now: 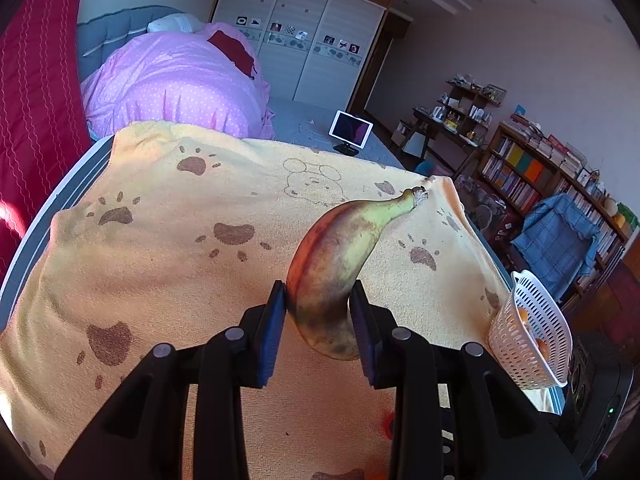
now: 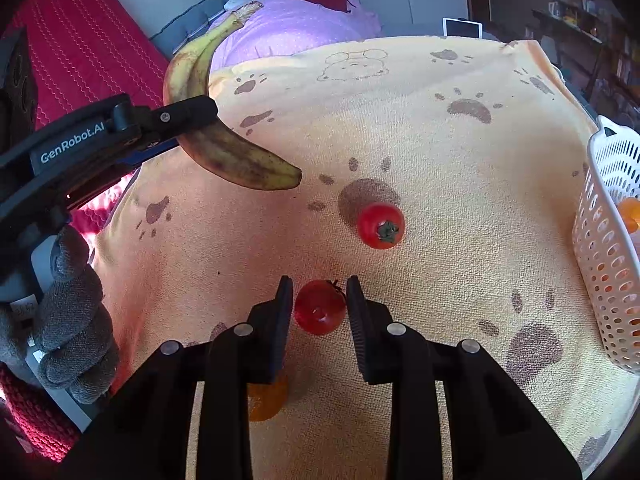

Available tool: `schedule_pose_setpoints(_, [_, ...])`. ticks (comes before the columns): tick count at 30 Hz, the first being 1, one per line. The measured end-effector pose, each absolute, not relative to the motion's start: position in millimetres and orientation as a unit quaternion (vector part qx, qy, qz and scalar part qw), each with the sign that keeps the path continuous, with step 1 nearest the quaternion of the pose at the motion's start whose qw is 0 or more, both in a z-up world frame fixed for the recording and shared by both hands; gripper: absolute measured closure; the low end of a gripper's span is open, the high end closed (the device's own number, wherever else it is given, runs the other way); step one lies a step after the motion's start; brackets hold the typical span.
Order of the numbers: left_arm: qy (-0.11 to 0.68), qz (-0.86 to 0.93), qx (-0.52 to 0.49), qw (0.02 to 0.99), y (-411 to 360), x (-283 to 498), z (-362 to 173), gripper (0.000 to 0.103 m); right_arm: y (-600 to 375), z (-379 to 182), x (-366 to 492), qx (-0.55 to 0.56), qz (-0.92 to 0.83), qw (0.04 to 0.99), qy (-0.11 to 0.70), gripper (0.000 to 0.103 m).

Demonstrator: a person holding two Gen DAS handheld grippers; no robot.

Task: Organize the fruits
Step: 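Grasp the red cherry tomato with the right tool while the left tool holds the banana, then carry the tomato into the basket and open the right tool while the left tool carries the banana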

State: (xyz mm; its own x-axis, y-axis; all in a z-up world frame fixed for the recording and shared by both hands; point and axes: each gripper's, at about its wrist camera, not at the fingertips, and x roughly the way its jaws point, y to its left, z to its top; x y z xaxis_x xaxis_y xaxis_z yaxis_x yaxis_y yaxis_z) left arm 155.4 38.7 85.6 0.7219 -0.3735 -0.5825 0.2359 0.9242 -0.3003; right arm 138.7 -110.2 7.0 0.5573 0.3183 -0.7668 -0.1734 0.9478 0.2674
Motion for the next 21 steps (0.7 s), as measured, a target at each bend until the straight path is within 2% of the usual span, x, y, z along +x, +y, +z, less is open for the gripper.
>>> schedule_pose_setpoints(21, [0.331, -0.169, -0.108, 0.922, 40.2, 152.8, 87.6, 0.070, -105.8, -2.9, 134.4, 0.067, 0.129, 0.877, 0.459, 0.075])
